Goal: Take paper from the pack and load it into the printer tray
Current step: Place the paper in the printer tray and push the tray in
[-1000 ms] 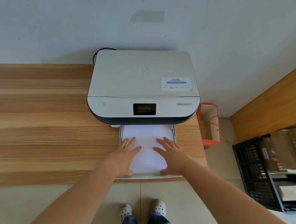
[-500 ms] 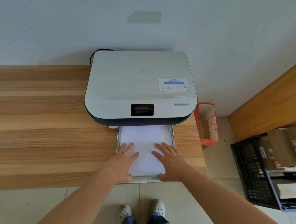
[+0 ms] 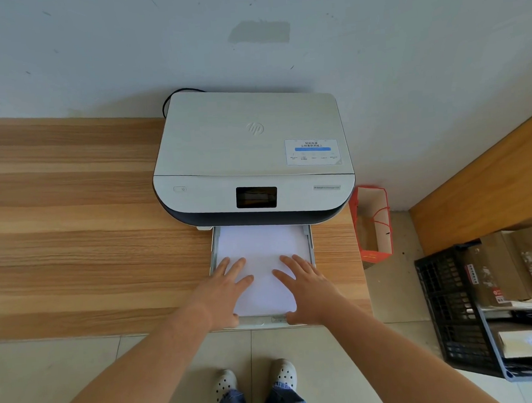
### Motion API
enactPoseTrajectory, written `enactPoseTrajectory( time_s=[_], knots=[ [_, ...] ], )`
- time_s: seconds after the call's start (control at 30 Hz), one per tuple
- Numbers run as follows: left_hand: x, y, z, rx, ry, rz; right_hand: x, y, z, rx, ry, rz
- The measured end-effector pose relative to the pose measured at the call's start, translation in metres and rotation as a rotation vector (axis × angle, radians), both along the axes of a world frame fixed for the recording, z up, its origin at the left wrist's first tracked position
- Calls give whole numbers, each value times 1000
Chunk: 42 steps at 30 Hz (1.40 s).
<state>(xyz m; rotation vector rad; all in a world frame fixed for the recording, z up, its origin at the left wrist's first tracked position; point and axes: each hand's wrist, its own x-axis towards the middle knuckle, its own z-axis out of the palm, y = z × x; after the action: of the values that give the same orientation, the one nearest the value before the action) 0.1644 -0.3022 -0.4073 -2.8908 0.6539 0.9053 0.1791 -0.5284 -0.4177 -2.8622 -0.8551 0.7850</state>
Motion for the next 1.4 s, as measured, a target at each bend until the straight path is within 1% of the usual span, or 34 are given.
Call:
enactPoseTrajectory(
  time_s=[0.4,0.67,0.9,1.03,1.1,1.23,1.3,1.4],
  knots=[
    [1,0,0,7,9,-17,0,1,3,-10,9,-11],
    [2,3,-3,-29,20,3,-4,0,-1,1,5,-39],
    [0,6,-4,-33,34,12,-5,3,3,-4,28,-59],
    [1,8,-1,-24,56,-6,-1,3,5,32,61,-92],
    [1,9,2,-21,59,-15,2,4,11,85,87,-150],
    [6,15,9,-71,38,10,14,4,27,264,103,-355],
    [11,22,14,-139,2,93,26,-2,31,326,67,-486],
    [24,36,20,-292,-84,315,44,-13,32,352,23,-709]
  ],
)
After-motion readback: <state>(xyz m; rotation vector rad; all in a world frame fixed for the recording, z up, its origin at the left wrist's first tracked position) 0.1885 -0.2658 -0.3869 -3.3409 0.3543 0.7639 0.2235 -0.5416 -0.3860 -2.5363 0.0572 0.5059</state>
